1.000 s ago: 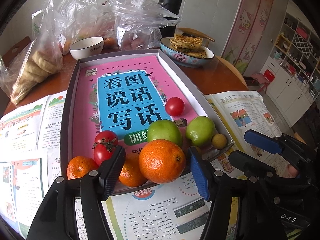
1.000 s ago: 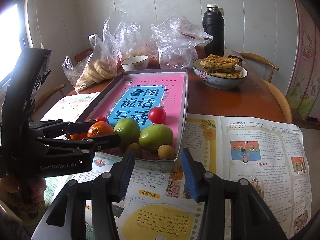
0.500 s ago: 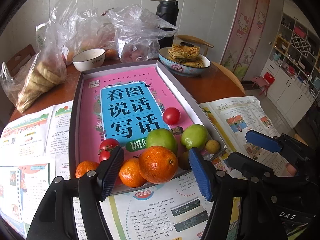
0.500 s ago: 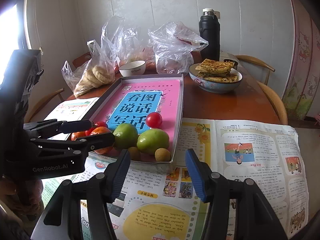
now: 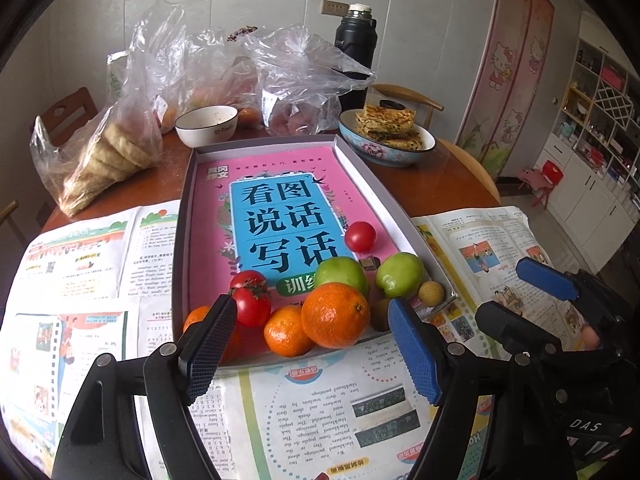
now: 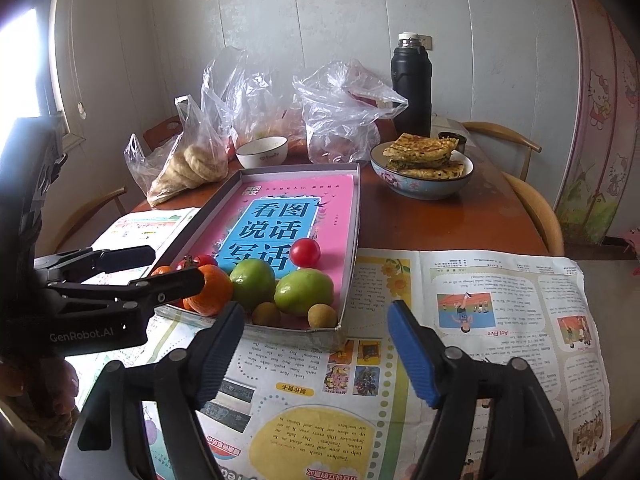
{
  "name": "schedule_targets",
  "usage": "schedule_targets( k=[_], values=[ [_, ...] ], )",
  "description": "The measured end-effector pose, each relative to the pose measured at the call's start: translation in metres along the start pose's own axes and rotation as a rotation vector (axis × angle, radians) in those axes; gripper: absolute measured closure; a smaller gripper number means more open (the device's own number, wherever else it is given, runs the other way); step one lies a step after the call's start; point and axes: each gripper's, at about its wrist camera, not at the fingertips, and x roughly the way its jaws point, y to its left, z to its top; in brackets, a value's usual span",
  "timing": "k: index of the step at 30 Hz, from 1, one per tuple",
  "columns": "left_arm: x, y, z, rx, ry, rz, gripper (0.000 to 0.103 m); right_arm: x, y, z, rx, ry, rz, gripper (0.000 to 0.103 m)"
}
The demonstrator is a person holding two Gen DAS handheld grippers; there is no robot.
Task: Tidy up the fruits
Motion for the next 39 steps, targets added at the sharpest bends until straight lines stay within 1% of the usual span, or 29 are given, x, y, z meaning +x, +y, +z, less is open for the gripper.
schedule_targets(
  k=[8,9,10,17,23,28,31,37,39],
  values=[
    [-0.014,0.006,-0.007,-0.019,-0.027,0.018,0.024,-0.007,0.010,-0.001,-0.017,-0.021,-0.004,0.020],
    [-0.016,0.008,-0.008,-0.024,-0.033,0.019,0.024,-0.008,0.011,-0.001,-0.019,-0.023,-0.004,0.017],
    [-0.018,0.009,-0.009,-0.028,-0.038,0.019,0.024,-0.009,0.013,-0.001,-0.023,-0.030,-0.002,0.015],
    [-0.034,0.015,-0.017,-0.053,-0.061,0.015,0.024,-0.020,0.023,-0.002,-0.033,-0.075,0.019,0.008],
    [-0.046,0.018,-0.028,-0.060,-0.074,0.025,0.024,-0.029,0.032,-0.007,-0.039,-0.112,0.031,0.008],
    [-0.054,0.028,-0.041,-0.101,-0.071,0.024,0.024,-0.040,0.035,-0.013,-0.025,-0.146,0.052,0.007],
    [-0.060,0.032,-0.052,-0.114,-0.073,0.031,0.024,-0.045,0.036,-0.019,-0.021,-0.144,0.063,0.003],
    [-0.068,0.035,-0.071,-0.133,-0.074,0.047,0.024,-0.053,0.043,-0.034,-0.024,-0.128,0.054,0.003],
    [-0.067,0.036,-0.078,-0.134,-0.060,0.050,0.024,-0.054,0.044,-0.039,-0.018,-0.125,0.052,0.002]
  ],
)
